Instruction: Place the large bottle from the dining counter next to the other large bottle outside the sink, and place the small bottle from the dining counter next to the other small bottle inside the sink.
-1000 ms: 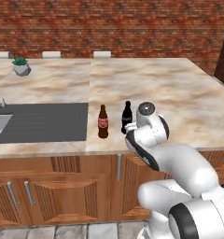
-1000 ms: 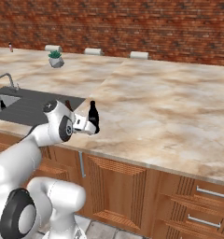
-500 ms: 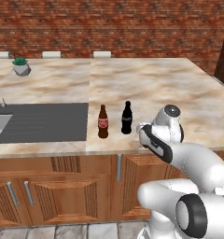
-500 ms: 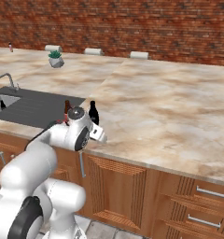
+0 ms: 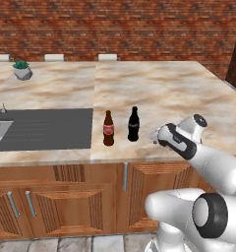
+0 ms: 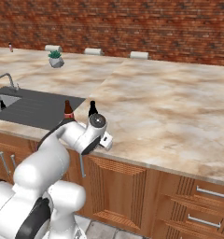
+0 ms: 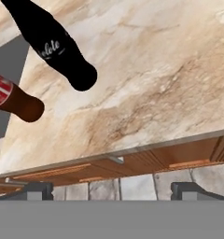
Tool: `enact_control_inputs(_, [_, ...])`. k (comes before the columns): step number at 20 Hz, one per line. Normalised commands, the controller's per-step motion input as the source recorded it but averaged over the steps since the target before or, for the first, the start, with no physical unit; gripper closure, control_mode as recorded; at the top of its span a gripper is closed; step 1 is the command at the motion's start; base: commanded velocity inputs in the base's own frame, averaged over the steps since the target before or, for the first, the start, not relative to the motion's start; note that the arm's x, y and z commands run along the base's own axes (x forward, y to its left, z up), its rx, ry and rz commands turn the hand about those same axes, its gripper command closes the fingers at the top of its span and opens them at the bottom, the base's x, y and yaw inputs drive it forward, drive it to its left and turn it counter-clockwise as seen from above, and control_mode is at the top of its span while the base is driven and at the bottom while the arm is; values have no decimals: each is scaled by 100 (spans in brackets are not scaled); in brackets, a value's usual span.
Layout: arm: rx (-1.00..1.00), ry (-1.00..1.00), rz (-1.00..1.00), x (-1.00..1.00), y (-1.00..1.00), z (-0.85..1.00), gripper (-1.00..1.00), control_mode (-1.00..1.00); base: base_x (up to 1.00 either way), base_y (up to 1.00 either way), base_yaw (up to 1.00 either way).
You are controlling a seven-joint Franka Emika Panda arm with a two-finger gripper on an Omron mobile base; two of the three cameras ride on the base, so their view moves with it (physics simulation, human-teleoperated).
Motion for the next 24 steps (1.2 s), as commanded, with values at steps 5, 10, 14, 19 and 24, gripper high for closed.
enact_control_inputs(5, [-2, 1, 0, 0, 20, -7, -100, -100, 0, 0, 0])
enact_control_inputs(10, [-20, 1, 1, -7, 35, -6, -100, -100, 0, 0, 0])
enact_control_inputs(14, [-19, 0, 0, -26, 12, -3, -100, -100, 0, 0, 0])
enact_control_inputs(19, [-3, 0, 2, -18, -2, 0, -100, -100, 0, 0, 0])
enact_control_inputs(24, [-1, 0, 1, -9, -4, 0, -100, -100, 0, 0, 0])
